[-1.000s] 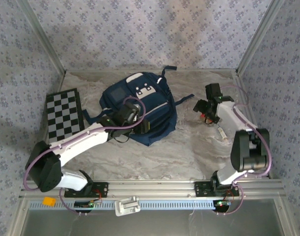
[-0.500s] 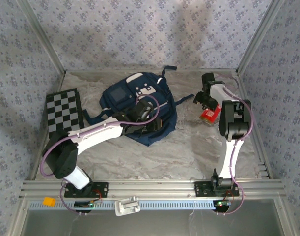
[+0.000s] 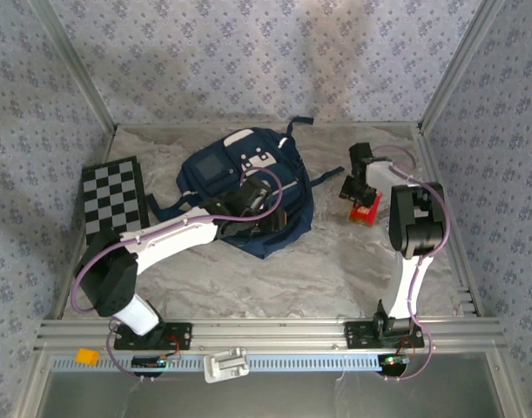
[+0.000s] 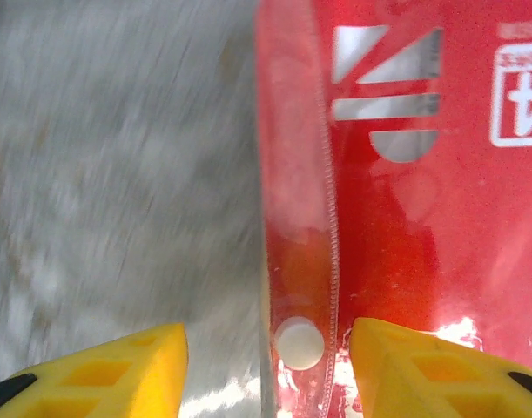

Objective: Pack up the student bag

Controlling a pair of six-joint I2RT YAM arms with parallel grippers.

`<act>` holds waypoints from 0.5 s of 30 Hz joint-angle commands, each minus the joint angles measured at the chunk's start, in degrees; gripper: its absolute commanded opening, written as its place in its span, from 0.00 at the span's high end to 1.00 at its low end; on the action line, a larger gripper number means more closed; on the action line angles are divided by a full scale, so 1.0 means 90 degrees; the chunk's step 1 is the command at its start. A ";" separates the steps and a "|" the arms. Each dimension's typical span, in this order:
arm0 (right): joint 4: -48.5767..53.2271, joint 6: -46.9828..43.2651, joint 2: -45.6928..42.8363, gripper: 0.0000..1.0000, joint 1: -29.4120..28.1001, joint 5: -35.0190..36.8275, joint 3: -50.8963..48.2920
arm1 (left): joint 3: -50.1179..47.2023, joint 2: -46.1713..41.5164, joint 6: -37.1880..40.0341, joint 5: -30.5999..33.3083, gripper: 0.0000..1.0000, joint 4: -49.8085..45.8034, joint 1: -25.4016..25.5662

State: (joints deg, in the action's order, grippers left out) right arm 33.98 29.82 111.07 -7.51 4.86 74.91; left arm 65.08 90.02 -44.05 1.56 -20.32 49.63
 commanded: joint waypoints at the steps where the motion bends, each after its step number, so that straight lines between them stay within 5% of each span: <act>1: 0.0223 0.0394 -0.0365 0.48 -0.0476 -0.0672 -0.0936 | -0.0079 -0.0289 0.0031 0.0146 0.34 -0.0237 0.0027; 10: 0.0081 0.1758 -0.1864 0.47 -0.2186 -0.0594 -0.2364 | -0.0357 -0.0720 -0.0199 0.0139 0.32 -0.0369 0.0031; 15: 0.0119 0.1909 -0.2558 0.41 -0.2478 -0.0764 -0.2507 | -0.0548 -0.0819 -0.0835 -0.0341 0.33 -0.0071 0.0085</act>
State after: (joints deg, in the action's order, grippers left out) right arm 32.84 43.70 91.50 -30.30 -0.62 53.01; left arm 61.47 84.49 -47.33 1.21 -22.31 49.67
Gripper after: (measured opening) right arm 0.585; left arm 0.676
